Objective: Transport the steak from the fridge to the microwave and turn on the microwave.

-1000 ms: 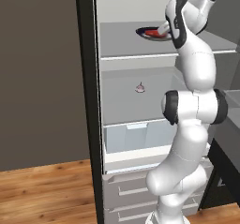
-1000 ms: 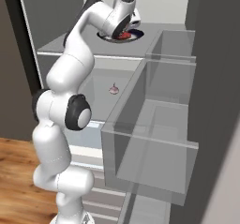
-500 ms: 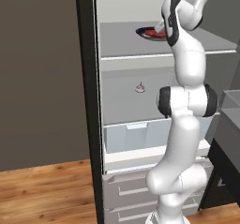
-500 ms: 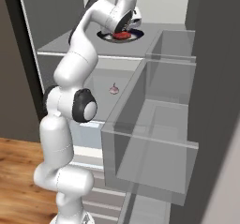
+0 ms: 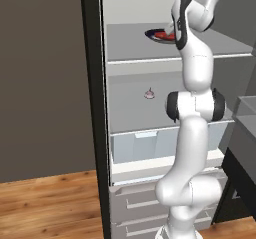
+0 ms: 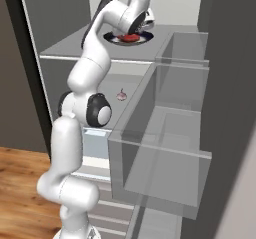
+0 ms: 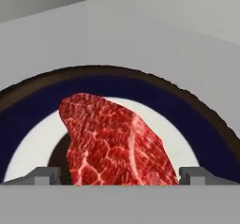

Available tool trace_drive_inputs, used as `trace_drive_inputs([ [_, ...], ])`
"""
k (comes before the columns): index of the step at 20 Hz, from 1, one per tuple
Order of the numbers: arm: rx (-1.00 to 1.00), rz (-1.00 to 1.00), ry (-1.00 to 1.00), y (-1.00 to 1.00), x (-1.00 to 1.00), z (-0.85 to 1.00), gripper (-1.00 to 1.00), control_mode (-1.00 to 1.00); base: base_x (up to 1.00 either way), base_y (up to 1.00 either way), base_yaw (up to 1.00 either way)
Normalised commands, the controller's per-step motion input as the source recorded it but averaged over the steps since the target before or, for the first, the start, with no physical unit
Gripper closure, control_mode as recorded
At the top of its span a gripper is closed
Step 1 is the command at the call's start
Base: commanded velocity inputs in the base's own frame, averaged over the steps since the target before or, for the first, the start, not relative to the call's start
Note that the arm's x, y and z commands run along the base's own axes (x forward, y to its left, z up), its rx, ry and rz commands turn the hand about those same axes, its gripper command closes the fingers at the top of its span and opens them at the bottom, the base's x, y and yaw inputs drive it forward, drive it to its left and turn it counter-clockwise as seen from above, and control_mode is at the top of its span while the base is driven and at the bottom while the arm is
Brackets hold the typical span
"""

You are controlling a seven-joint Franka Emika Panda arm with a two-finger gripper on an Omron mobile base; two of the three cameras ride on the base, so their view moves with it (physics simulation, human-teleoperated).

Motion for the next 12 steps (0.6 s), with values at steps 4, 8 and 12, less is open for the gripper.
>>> trace_drive_inputs([
  [4, 0.0, 0.0, 0.05, -0.05, 0.19, 0.0, -1.0, -1.0, 0.0, 0.0, 0.0],
  [8, 0.02, 0.02, 0.14, -0.03, 0.14, 0.0, -1.0, -1.0, 0.0, 0.0, 0.0],
  [12, 0.01, 0.04, 0.14, -0.04, 0.14, 0.0, -1.0, -1.0, 0.0, 0.0, 0.0],
])
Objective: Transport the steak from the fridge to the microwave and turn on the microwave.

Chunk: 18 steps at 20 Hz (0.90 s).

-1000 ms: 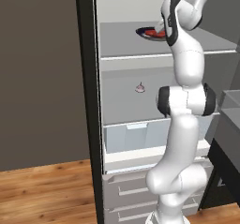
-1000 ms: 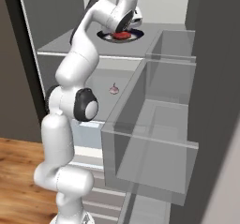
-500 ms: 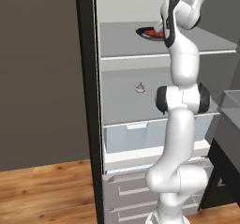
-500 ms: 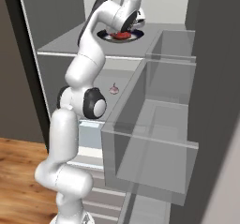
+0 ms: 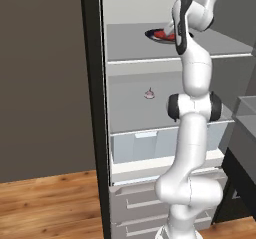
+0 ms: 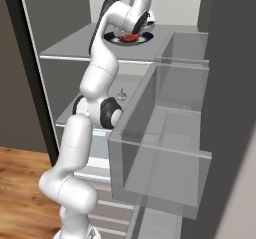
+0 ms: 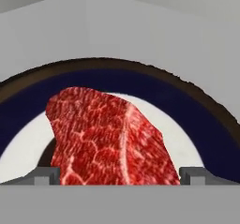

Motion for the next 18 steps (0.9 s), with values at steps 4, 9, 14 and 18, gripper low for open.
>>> trace_drive_inputs([
  [4, 0.02, 0.06, 0.11, 0.0, 0.12, 0.0, -1.0, -1.0, 0.0, 0.0, 0.0],
  [9, 0.03, 0.08, 0.08, 0.0, 0.09, 0.0, -1.0, -1.0, 0.0, 0.0, 0.0],
  [14, 0.04, 0.1, 0.02, 0.0, 0.14, 0.02, -1.0, -1.0, 0.0, 0.0, 0.0],
  [18, 0.05, 0.11, 0.0, 0.0, 0.18, 0.1, -1.0, -1.0, 0.0, 0.0, 0.0],
])
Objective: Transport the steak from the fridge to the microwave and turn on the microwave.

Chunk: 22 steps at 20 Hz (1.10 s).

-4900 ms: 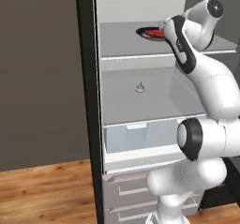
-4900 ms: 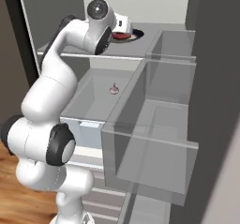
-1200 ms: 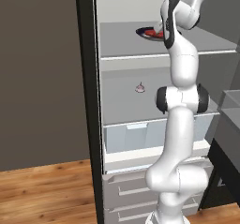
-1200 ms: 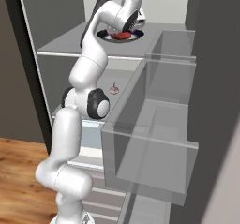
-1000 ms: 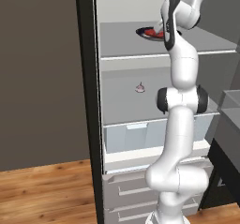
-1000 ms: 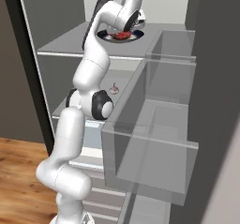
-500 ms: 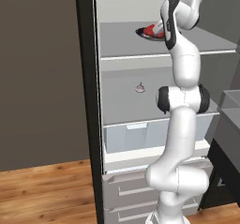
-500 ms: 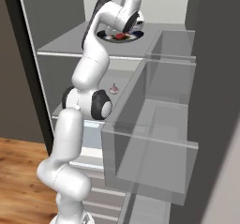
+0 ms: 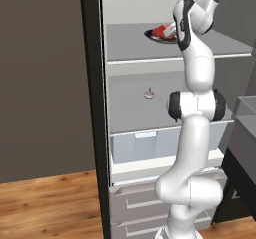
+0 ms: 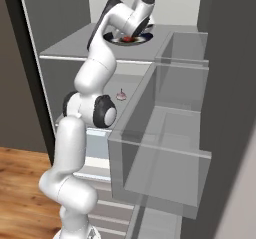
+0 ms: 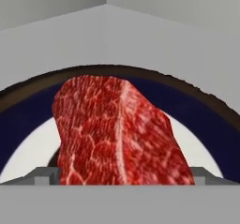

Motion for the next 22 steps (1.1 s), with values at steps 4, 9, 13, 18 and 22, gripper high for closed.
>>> trace_drive_inputs([
  [4, 0.1, 0.11, 0.05, 0.0, 0.16, 0.1, 1.0, -1.0, 0.0, 0.0, 0.0],
  [9, 0.11, 0.09, 0.16, 0.0, 0.18, 0.12, 1.0, -1.0, 0.0, 0.0, 0.0],
  [13, 0.09, 0.08, 0.17, 0.0, 0.15, 0.17, 1.0, -1.0, 0.0, 0.0, 0.0],
  [18, 0.02, 0.03, 0.05, 0.04, 0.03, 0.18, 1.0, -1.0, 0.0, 0.0, 0.0],
  [22, 0.01, 0.0, 0.0, 0.0, 0.02, 0.1, 1.0, -1.0, 0.0, 0.0, 0.0],
])
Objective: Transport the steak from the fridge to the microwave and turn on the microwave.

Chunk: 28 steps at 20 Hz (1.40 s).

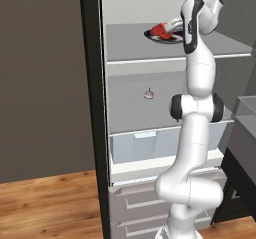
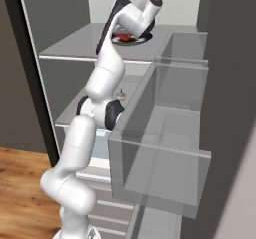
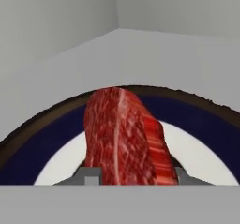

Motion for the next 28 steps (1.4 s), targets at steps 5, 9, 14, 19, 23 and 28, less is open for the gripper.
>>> trace_drive_inputs([
  [5, 0.06, 0.0, 0.0, 0.0, 0.02, 0.01, 1.0, -1.0, 0.0, 0.0, 0.0],
  [9, 0.09, 0.0, 0.0, 0.0, 0.05, 0.0, 1.0, -1.0, 0.0, 0.0, 0.0],
  [14, 0.12, 0.0, 0.0, 0.0, 0.11, 0.0, 1.0, -1.0, 0.0, 0.0, 0.0],
  [19, 0.06, 0.0, 0.0, 0.0, 0.12, 0.05, 1.0, -1.0, 0.0, 0.0, 0.0],
  [23, 0.01, 0.0, 0.0, 0.03, 0.03, 0.16, 1.0, -1.0, 0.0, 0.0, 0.0],
  [28, 0.02, 0.0, 0.0, 0.0, -0.01, 0.25, 1.0, -1.0, 0.0, 0.0, 0.0],
])
